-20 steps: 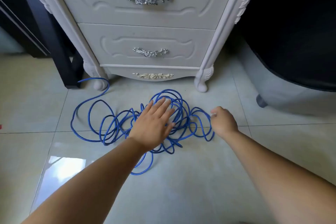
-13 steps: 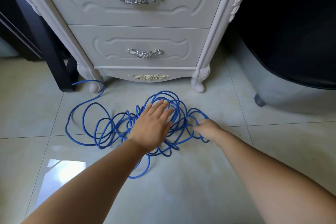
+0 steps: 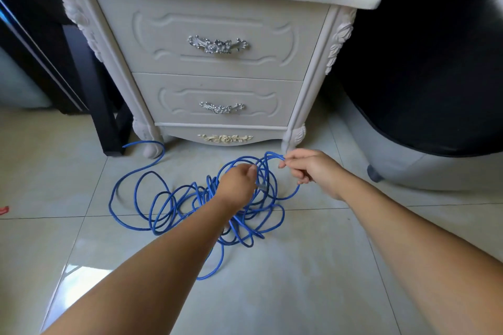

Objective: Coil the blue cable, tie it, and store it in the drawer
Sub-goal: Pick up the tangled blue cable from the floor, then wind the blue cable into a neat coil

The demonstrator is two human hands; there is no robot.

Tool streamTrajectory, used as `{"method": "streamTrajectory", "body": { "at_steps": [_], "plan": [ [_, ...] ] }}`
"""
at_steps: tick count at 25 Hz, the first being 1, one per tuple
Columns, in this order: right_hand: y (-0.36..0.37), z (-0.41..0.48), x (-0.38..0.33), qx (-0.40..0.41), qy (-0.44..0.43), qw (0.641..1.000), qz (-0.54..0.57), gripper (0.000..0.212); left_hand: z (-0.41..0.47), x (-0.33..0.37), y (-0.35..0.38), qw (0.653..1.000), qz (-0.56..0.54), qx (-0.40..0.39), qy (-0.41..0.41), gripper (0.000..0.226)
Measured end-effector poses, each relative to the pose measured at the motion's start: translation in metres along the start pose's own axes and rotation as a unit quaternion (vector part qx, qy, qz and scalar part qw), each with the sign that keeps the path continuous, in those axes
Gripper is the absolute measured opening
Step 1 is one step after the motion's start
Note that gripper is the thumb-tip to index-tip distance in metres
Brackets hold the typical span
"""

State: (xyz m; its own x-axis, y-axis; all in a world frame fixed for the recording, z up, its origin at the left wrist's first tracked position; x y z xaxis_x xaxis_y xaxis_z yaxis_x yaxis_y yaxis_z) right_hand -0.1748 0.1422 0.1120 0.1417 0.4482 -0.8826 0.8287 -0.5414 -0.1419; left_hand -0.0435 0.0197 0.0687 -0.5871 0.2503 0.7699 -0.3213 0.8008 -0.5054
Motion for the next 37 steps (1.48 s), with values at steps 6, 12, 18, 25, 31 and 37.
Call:
{"method": "streamTrajectory", "body": {
  "at_steps": [6,12,18,25,31,37],
  "plan": [
    [0.025,-0.049,-0.028,-0.094,-0.016,0.987,-0.126,0.022,-0.029,0.027,-0.019,0.922,-0.359,-0.076,-0.122,0.026],
    [0.010,-0.028,-0.019,0.216,-0.065,0.959,-0.169,0.014,-0.042,0.025,-0.053,0.936,-0.333,-0.092,-0.068,0.030],
    [0.015,-0.023,0.017,0.002,0.188,0.980,0.058,0.040,-0.039,0.007,-0.065,0.952,-0.280,-0.115,-0.045,0.029],
    [0.016,-0.006,-0.006,0.051,0.049,0.968,0.240,0.044,-0.029,-0.003,-0.073,0.959,-0.265,-0.071,-0.076,0.030],
    [0.013,-0.035,-0.047,0.008,-0.006,0.968,0.249,0.031,-0.051,0.028,-0.075,0.999,0.015,0.017,0.041,0.038],
    [0.032,-0.087,-0.095,-0.010,-0.088,0.974,0.210,0.024,-0.093,0.093,-0.081,0.984,0.054,-0.072,0.151,0.033]
  ]
}}
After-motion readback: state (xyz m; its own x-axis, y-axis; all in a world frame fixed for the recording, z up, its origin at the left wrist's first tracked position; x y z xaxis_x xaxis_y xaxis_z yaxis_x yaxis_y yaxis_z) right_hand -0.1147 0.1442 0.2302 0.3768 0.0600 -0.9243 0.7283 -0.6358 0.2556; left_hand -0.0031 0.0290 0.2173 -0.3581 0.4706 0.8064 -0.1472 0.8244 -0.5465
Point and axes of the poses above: each hand's wrist, its own z-axis towards the middle knuckle, its own y-axis out of the palm, x = y × z, the point moved 1 cm from there along z, towards the middle knuckle, and after that the axes turned 7 degrees about z, right-handed, at the moved point
